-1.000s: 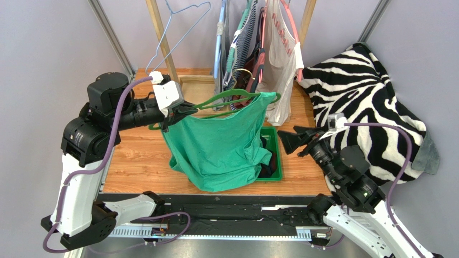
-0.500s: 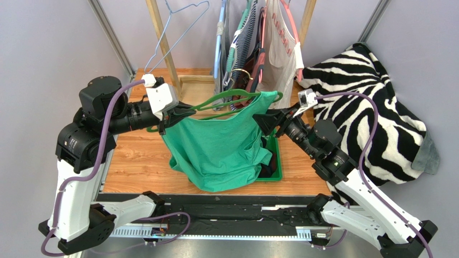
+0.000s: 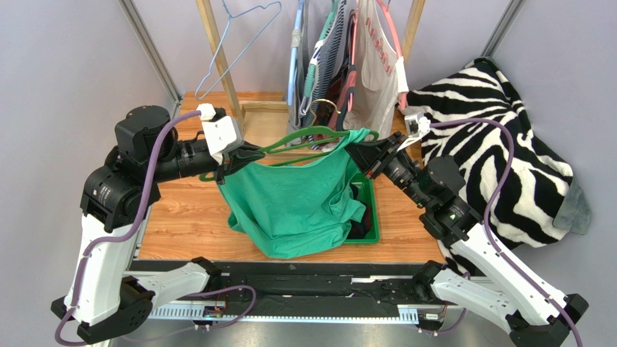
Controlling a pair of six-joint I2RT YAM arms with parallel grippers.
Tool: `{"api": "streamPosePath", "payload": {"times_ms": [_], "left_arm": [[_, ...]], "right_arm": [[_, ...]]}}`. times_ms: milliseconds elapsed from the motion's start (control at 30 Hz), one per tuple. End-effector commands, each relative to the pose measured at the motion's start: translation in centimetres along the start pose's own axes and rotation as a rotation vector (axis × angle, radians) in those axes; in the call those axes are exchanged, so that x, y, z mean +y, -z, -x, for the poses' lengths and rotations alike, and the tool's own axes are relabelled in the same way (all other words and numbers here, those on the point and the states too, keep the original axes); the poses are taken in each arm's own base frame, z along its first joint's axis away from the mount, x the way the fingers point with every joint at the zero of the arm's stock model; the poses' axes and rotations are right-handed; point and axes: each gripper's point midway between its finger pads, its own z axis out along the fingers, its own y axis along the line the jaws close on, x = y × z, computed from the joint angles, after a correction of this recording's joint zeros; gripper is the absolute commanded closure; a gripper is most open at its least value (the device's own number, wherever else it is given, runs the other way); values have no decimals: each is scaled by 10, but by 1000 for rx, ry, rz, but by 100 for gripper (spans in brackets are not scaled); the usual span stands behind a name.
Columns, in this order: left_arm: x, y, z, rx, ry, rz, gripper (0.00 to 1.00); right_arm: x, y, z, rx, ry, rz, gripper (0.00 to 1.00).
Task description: Remove the tank top from the hanger
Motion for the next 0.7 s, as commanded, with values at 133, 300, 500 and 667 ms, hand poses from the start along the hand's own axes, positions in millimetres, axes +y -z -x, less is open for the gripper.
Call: {"api": "streamPosePath", "payload": {"times_ms": [133, 300, 500, 667], "left_arm": [[2, 9, 19, -74, -59, 33, 100], [2, 18, 7, -44, -68, 73, 100], [-4, 38, -3, -35, -82, 122, 100], [-11, 50, 12, -79, -81, 126, 100]], "right_arm": [[3, 8, 38, -102, -1, -51, 100], [-27, 30, 47, -152, 7, -224, 100], [-68, 27, 34, -104, -26, -375, 100], [-114, 25, 19, -67, -110, -499, 100]]}}
